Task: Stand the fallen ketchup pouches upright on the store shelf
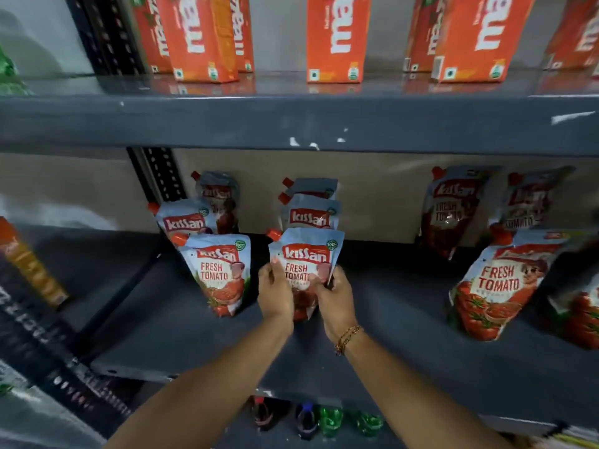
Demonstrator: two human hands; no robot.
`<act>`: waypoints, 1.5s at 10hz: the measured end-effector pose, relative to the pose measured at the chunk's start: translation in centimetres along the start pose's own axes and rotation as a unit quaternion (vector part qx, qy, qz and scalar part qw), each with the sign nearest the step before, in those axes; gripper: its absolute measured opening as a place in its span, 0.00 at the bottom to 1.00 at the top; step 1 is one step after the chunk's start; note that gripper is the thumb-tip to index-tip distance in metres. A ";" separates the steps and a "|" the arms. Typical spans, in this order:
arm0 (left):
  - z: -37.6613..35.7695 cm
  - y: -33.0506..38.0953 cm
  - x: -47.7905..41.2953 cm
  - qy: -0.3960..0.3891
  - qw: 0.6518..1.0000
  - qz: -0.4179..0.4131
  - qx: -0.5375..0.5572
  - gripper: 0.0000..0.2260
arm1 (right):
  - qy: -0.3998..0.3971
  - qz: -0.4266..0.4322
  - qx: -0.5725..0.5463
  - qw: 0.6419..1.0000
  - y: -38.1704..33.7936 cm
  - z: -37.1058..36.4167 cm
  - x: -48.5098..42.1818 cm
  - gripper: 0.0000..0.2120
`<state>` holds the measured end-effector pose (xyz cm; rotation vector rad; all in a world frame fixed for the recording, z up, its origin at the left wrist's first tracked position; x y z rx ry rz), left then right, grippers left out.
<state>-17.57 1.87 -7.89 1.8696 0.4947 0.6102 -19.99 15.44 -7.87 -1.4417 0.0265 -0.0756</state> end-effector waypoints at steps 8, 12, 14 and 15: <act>16.1 4.8 -9.2 0.073 0.995 0.003 0.074 0.18 | -0.156 0.060 0.286 0.943 -1.3 -16.8 2.7 0.20; 18.2 5.3 -10.2 0.094 0.993 -0.013 0.077 0.17 | -0.186 0.047 0.282 0.940 -1.2 -19.2 2.6 0.20; 18.0 6.0 -7.7 0.097 0.993 -0.060 -0.004 0.23 | -0.208 0.021 0.296 0.932 -1.4 -17.6 4.3 0.29; 17.8 7.2 -5.4 0.118 0.979 -0.132 -0.099 0.20 | -0.151 0.028 0.278 0.948 -2.0 -15.2 3.7 0.24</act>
Point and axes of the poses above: each hand's wrist, its own x-axis away from the middle knuckle, its own z-axis out of the back of the hand, y = z × x, the point moved 9 cm from there along -x, towards the middle knuckle, and after that the axes turned 15 degrees about x, right-handed, at the moved point
